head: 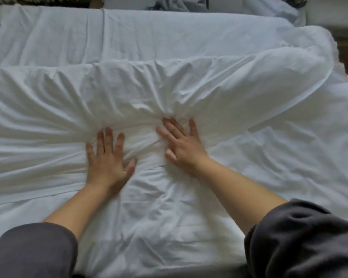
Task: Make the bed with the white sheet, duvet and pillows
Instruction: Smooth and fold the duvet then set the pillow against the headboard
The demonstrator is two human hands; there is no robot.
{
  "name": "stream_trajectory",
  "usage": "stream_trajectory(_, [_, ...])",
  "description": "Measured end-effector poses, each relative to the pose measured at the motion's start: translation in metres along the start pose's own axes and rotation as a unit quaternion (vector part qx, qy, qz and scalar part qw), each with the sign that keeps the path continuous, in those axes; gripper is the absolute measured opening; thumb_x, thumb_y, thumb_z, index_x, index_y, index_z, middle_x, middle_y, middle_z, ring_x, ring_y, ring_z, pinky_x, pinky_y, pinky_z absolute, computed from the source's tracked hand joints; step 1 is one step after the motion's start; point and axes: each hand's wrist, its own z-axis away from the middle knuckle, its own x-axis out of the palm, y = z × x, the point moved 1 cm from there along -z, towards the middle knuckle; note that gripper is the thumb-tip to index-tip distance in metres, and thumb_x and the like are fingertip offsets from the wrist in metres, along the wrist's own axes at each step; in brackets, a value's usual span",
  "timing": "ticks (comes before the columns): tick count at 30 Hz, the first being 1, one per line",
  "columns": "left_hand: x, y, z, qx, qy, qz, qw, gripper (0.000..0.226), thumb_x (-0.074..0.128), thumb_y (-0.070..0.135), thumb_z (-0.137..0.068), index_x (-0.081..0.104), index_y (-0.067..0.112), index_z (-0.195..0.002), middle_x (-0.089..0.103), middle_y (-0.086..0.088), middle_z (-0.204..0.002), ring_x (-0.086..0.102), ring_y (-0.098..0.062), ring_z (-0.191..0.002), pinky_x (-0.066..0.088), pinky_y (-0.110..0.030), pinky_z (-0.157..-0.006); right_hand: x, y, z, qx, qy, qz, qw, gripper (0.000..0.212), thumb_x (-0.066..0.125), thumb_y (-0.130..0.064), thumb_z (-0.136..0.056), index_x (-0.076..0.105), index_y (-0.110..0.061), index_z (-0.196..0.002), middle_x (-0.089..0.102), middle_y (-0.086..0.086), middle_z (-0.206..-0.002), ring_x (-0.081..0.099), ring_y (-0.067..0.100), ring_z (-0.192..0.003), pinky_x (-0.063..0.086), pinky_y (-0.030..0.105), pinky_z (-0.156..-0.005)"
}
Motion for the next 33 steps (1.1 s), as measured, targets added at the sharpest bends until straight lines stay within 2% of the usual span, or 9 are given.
stream_trajectory(3, [-0.01, 0.063, -0.007, -0.043, -0.008, 0.034, 0.998, 0.099, 0.016, 0.071, -0.074, 0.012, 0.013, -0.154, 0.0, -0.021, -0.16, 0.002, -0.036, -0.148, 0.004, -0.065, -0.113, -0.045, 0.069, 0.017, -0.042, 0.041, 0.067, 0.996, 0.072, 0.038, -0.025, -0.075, 0.043, -0.023, -0.147, 0.038, 0.007, -0.154, 0.033, 0.025, -0.144, 0.001, 0.063, -0.112])
stream_trajectory(7, [-0.014, 0.181, -0.046, 0.014, -0.02, 0.042, 0.999, 0.112, 0.025, 0.08, -0.067, -0.001, 0.014, -0.154, 0.0, -0.026, -0.159, 0.0, -0.039, -0.148, 0.006, -0.068, -0.111, -0.109, 0.204, 0.038, 0.073, 0.01, 0.147, 0.986, 0.085, 0.046, 0.0, -0.081, 0.019, -0.032, -0.155, 0.011, 0.001, -0.164, 0.006, 0.025, -0.151, -0.004, 0.061, -0.114])
stream_trajectory(11, [-0.026, 0.274, -0.102, 0.05, 0.026, 0.035, 0.998, 0.121, 0.064, 0.068, -0.065, -0.014, 0.021, -0.146, -0.005, -0.024, -0.159, -0.003, -0.041, -0.147, 0.0, -0.068, -0.11, -0.147, 0.31, 0.04, 0.218, -0.09, 0.21, 0.949, 0.083, 0.042, -0.012, -0.094, -0.01, -0.041, -0.153, -0.012, -0.002, -0.164, -0.009, 0.029, -0.15, 0.003, 0.062, -0.115])
stream_trajectory(15, [-0.031, 0.33, -0.154, 0.087, 0.042, 0.01, 0.995, 0.12, 0.066, 0.064, -0.068, -0.012, 0.021, -0.148, -0.004, -0.019, -0.161, 0.0, -0.037, -0.148, 0.0, -0.067, -0.11, -0.151, 0.371, 0.021, 0.232, -0.139, 0.239, 0.933, 0.087, 0.048, -0.02, -0.095, -0.015, -0.037, -0.152, -0.014, -0.001, -0.163, -0.01, 0.03, -0.15, 0.005, 0.065, -0.113])
stream_trajectory(19, [-0.005, 0.356, -0.172, 0.077, -0.065, -0.045, 0.994, 0.092, 0.045, 0.06, -0.088, -0.008, 0.024, -0.154, -0.004, -0.016, -0.161, 0.002, -0.034, -0.148, 0.005, -0.068, -0.11, -0.131, 0.4, -0.009, 0.197, -0.15, 0.263, 0.932, 0.073, 0.048, -0.029, -0.097, 0.004, -0.022, -0.156, 0.021, 0.005, -0.159, 0.022, 0.025, -0.147, 0.003, 0.068, -0.112])
stream_trajectory(23, [0.005, 0.36, -0.179, 0.052, -0.12, -0.059, 0.99, 0.077, 0.035, 0.055, -0.094, -0.001, 0.024, -0.155, -0.003, -0.014, -0.161, 0.0, -0.033, -0.148, 0.004, -0.068, -0.11, -0.114, 0.406, -0.021, 0.131, -0.146, 0.289, 0.937, 0.043, 0.035, -0.008, -0.097, 0.046, -0.013, -0.138, 0.069, 0.006, -0.114, 0.064, 0.026, -0.109, -0.005, 0.059, -0.116])
stream_trajectory(27, [-0.01, 0.356, -0.194, 0.041, -0.162, -0.037, 0.985, 0.065, 0.036, 0.048, -0.096, 0.01, 0.03, -0.154, 0.006, -0.008, -0.162, 0.008, -0.027, -0.147, 0.017, -0.066, -0.108, -0.13, 0.401, -0.016, 0.133, -0.116, 0.268, 0.947, 0.053, 0.014, -0.006, -0.091, 0.061, -0.008, -0.115, 0.072, 0.017, -0.103, 0.068, 0.03, -0.101, 0.004, 0.047, -0.12])
stream_trajectory(29, [-0.027, 0.356, -0.187, 0.028, -0.167, -0.009, 0.985, 0.057, 0.037, 0.043, -0.097, 0.02, 0.031, -0.15, 0.016, -0.002, -0.159, 0.018, -0.024, -0.144, 0.028, -0.061, -0.105, -0.147, 0.396, 0.002, 0.15, -0.094, 0.241, 0.954, 0.049, 0.02, -0.007, -0.09, 0.066, -0.004, -0.108, 0.071, 0.023, -0.099, 0.068, 0.035, -0.098, 0.011, 0.045, -0.119])
stream_trajectory(33, [-0.06, 0.355, -0.156, 0.05, -0.071, 0.022, 0.996, 0.047, 0.036, 0.035, -0.096, 0.035, 0.026, -0.142, 0.04, 0.001, -0.147, 0.042, -0.026, -0.129, 0.04, -0.042, -0.098, -0.173, 0.384, 0.038, 0.096, -0.02, 0.289, 0.952, 0.033, 0.036, -0.004, -0.073, 0.069, 0.0, -0.07, 0.065, 0.026, -0.06, 0.067, 0.04, -0.057, 0.046, 0.051, -0.097])
